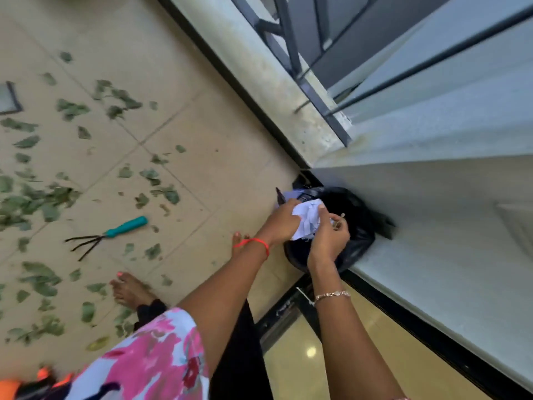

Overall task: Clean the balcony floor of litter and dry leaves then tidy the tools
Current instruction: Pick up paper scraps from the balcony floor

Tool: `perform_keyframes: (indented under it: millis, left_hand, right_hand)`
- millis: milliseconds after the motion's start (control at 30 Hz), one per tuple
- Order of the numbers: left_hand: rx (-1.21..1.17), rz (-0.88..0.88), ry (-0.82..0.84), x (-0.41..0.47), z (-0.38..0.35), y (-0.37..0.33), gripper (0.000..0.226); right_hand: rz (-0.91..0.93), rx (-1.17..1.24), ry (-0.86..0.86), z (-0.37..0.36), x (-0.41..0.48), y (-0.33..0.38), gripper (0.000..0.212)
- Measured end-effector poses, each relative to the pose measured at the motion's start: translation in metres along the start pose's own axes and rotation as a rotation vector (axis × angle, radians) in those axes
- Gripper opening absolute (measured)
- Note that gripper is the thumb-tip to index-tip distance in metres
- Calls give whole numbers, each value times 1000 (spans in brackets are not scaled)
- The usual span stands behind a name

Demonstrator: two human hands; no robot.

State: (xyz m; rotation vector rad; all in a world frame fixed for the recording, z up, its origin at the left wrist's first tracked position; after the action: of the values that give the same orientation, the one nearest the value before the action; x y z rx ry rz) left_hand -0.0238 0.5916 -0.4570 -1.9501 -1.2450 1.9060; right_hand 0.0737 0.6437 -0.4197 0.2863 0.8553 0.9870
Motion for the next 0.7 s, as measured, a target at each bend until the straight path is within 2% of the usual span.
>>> perform_keyframes:
  millis: [100,233,333,400,500,633,700]
  left_hand:
    - [11,36,57,33,-60,9,41]
    - [6,193,84,48,-95,31,57]
    - [-43,145,69,44,-90,31,44]
    - [-23,75,6,34,-73,25,30]
    - [-44,51,-99,13,-40,20,24]
    - [-39,-72,-292,-27,25,14,23]
    - [-15,-106,-365,-51,60,17,22]
  right_hand:
    - [-93,19,-29,25,48,-14,21]
    - [-236,77,128,28,89,-40,51]
    - [-260,3,194,31,93,-47,51]
    - [-200,-104,189,32,84,-42,39]
    - [-13,-308,222,22,58,-31,28]
    - [256,-553,405,-14,0,-8,12]
    - [423,-694,511,-38,-34,4,13]
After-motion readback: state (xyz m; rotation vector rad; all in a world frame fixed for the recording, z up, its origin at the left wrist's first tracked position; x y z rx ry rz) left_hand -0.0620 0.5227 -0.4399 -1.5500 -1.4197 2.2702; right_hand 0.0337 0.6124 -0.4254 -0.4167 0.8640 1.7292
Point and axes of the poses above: each hand's wrist, its own x-axis towards the middle knuckle, its own z-axis out of the back of the hand, y = z × x, the point moved 5 cm from there along x, towards the middle knuckle, and after that the axes turned 10 degrees about -x, right-handed, at the moved point
